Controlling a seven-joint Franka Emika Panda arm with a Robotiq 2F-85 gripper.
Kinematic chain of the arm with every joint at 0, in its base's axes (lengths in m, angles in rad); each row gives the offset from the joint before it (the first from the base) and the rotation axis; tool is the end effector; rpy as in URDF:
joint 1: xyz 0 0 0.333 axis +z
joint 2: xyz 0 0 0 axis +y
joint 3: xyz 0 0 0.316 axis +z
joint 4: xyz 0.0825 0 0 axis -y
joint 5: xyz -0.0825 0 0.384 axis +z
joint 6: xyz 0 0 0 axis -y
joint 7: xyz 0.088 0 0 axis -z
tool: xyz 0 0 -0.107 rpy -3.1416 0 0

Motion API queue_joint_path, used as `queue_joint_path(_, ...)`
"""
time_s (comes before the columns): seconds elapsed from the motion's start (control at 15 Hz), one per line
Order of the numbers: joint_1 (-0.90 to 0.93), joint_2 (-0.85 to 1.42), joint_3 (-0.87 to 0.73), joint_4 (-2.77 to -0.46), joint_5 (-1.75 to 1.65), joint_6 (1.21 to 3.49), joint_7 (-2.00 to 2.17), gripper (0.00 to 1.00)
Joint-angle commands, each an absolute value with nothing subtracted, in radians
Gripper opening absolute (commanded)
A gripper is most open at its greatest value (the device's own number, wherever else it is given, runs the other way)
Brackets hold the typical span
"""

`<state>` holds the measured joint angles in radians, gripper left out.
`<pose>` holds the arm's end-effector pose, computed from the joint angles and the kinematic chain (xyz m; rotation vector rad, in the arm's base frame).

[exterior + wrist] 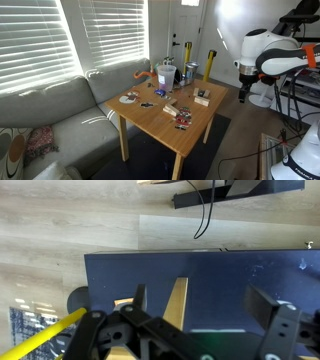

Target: Put the toy car on the closest block, then put the block on the furthest block

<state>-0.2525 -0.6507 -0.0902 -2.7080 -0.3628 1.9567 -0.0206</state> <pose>0.3051 -0.1320 0.4142 2.8733 -0.2108 -0.2068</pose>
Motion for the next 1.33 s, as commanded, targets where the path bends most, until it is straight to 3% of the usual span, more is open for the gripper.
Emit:
queue_joint_path(0.0, -0.220, -0.656, -0.137, -2.706, -0.340, 2.033, -0.049, 1.00)
queue_joint_path(0.53, -0.152, -0.603, -0.175, -2.640, -0.275, 2.199, -0.158, 1.00)
queue_joint_path(1.27, -0.143, -0.580, -0.186, -2.637, -0.259, 2.229, -0.185, 1.00)
